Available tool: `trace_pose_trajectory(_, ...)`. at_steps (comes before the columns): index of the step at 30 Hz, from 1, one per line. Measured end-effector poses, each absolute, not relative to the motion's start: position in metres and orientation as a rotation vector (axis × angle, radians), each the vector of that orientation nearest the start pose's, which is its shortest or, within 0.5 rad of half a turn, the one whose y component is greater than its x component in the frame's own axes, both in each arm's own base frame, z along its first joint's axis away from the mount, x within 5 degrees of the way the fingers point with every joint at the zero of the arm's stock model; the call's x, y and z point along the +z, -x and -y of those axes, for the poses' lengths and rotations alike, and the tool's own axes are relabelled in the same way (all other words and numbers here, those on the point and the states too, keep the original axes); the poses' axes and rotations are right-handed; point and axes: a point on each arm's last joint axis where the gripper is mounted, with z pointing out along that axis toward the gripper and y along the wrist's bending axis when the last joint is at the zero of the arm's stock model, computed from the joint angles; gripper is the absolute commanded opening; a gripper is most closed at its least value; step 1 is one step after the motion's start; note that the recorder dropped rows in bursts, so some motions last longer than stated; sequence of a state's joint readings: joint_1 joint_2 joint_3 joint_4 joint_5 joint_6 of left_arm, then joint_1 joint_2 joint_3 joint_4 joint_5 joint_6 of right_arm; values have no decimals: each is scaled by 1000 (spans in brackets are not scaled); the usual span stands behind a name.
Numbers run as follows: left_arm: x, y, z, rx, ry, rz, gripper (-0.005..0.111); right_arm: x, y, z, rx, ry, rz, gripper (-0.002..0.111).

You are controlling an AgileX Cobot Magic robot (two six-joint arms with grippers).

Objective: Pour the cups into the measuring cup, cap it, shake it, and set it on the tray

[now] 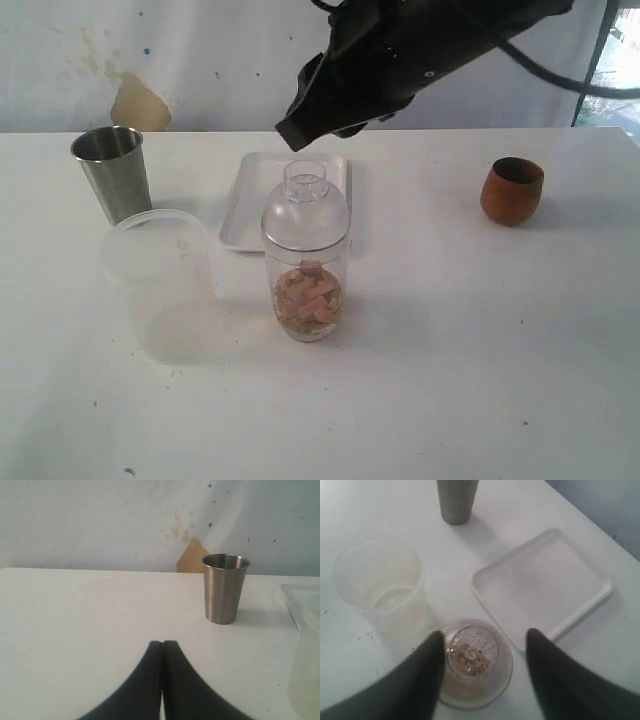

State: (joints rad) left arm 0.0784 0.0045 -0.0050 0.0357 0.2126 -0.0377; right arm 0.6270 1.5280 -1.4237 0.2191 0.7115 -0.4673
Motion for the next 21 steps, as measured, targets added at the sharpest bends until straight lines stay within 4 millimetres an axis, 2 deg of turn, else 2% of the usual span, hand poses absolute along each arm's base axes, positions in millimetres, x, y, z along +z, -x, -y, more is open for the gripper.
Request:
trace_pose_trajectory(2, 195, -56, -5, 63, 74, -1694, 0, 371, -267, -208, 324, 1075, -2044, 93)
trace_pose_trajectory(4, 195, -56, -5, 63, 74, -1694, 0, 374, -262, -202, 307, 1072, -2080, 100)
trace_pose_trajectory(9, 195, -56, -5, 63, 74, -1694, 0, 362, -249, -194, 312, 1162, -2228, 100)
trace_pose_trajectory(11, 195, -56, -5, 63, 74, -1694, 0, 354, -244, -194, 332, 1237, -2228, 100)
trace_pose_trajectory(13, 195, -56, -5, 63, 74, -1694, 0, 344, -238, -197, 399, 1309, -2171, 100)
trace_pose_trajectory(16, 195, -56, -5, 63, 74, -1694, 0, 335, -232, -200, 498, 1231, -2036, 100)
trace_pose_trajectory(21, 195, -56, -5, 63, 74, -1694, 0, 314, -228, -187, 411, 1064, -1861, 100)
